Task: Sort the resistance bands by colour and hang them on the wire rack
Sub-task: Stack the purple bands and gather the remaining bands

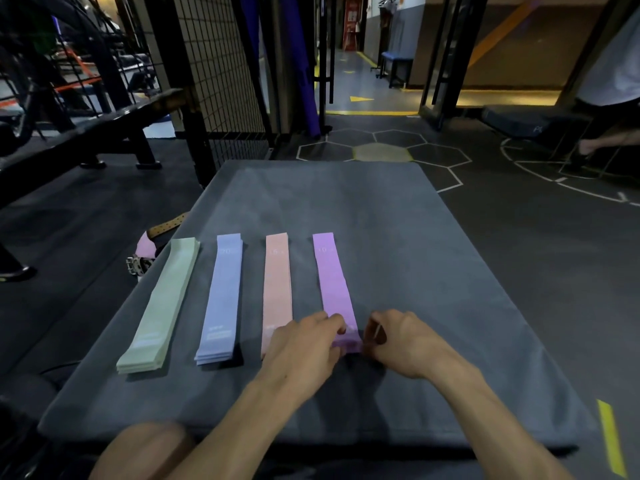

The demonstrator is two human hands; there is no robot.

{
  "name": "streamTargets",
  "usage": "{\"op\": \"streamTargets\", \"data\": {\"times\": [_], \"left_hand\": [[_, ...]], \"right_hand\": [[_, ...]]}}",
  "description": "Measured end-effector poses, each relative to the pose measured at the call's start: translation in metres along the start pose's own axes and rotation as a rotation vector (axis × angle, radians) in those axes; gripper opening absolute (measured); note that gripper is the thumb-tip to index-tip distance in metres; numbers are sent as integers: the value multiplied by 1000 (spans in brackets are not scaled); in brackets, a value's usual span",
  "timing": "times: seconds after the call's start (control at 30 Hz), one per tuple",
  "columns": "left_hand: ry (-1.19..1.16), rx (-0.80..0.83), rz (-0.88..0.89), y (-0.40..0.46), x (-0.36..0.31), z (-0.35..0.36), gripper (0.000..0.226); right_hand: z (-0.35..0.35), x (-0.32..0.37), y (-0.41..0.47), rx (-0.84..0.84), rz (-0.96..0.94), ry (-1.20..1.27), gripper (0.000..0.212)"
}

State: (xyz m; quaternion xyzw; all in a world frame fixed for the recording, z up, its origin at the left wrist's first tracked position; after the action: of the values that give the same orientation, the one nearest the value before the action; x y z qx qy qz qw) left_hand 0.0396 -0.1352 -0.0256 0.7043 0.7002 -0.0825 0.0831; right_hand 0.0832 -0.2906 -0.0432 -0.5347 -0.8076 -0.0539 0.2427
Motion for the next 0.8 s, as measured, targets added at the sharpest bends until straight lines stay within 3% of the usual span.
{"op": "streamTargets", "data": {"times": [0.43,0.8], "left_hand": [[132,-6,87,3,-5,6,23],[164,13,146,2,0,13,23]], "right_hand": [[0,23,-12,-204,-249,-106,10],[9,19,-7,-160,-231,-190,14]]}}
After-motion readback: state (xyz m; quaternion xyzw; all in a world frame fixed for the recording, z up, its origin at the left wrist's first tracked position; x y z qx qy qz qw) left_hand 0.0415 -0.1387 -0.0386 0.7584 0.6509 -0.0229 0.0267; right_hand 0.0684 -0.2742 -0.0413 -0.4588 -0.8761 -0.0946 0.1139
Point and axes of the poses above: each hand's wrist, its own y-axis towards the middle knuckle, its own z-axis out of the palm, x = y × z, the point moved 5 cm from there along y, towards the middle knuckle, and after that the axes turned 12 degrees about -z, right-handed, at the moved point
